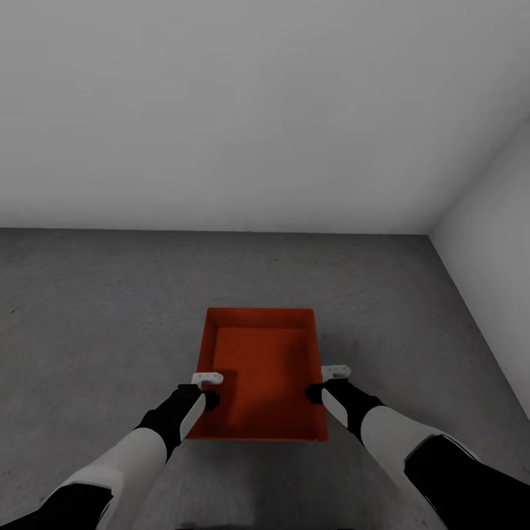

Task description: Move the two storage containers from the living room to the garage. In the garage, place one container on the floor and stack the other container on top of it (either order is fine).

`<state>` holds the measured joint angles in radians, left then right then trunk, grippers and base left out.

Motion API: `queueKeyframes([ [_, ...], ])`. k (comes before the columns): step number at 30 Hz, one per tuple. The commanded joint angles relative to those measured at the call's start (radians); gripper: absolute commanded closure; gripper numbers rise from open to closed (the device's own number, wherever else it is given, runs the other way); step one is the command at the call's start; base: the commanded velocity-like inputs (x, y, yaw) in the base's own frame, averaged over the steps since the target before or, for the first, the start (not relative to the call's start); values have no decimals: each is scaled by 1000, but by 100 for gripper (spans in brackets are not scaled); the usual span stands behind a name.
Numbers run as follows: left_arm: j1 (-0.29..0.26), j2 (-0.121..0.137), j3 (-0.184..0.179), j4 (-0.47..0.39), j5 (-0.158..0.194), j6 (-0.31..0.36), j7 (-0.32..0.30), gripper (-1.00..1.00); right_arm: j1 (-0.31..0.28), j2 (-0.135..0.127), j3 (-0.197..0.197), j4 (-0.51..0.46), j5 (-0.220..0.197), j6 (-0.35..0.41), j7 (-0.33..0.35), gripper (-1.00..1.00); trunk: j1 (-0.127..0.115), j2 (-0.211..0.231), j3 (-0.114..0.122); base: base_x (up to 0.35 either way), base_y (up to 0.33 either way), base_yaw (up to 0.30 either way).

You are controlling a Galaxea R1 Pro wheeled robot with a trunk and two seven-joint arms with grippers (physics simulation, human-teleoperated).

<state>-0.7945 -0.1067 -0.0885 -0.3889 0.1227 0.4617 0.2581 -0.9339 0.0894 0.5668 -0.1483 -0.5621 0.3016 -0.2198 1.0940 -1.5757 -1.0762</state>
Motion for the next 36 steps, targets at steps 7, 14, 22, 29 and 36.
queueKeyframes([
  [7,0,1,-8,-3,11,3,7,-100,0,0,8,-2,-9,5,-6,-100,0,0,-1,0,0,0],
  [14,0,1,-8,-4,11,3,7,-100,0,0,8,-2,-9,5,-6,-100,0,0,-1,0,0,0],
  [22,0,0,-9,-4,12,4,7,-100,0,-2,8,-2,-9,4,-7,-100,0,0,-1,0,0,0],
  [29,0,-1,-11,-3,9,5,6,-100,0,-1,8,-2,-9,5,-7,-100,-15,28,12,0,0,0],
  [36,0,-1,-11,-1,8,6,7,-100,0,-1,8,-2,-9,4,-7,-100,-42,77,34,0,0,0],
])
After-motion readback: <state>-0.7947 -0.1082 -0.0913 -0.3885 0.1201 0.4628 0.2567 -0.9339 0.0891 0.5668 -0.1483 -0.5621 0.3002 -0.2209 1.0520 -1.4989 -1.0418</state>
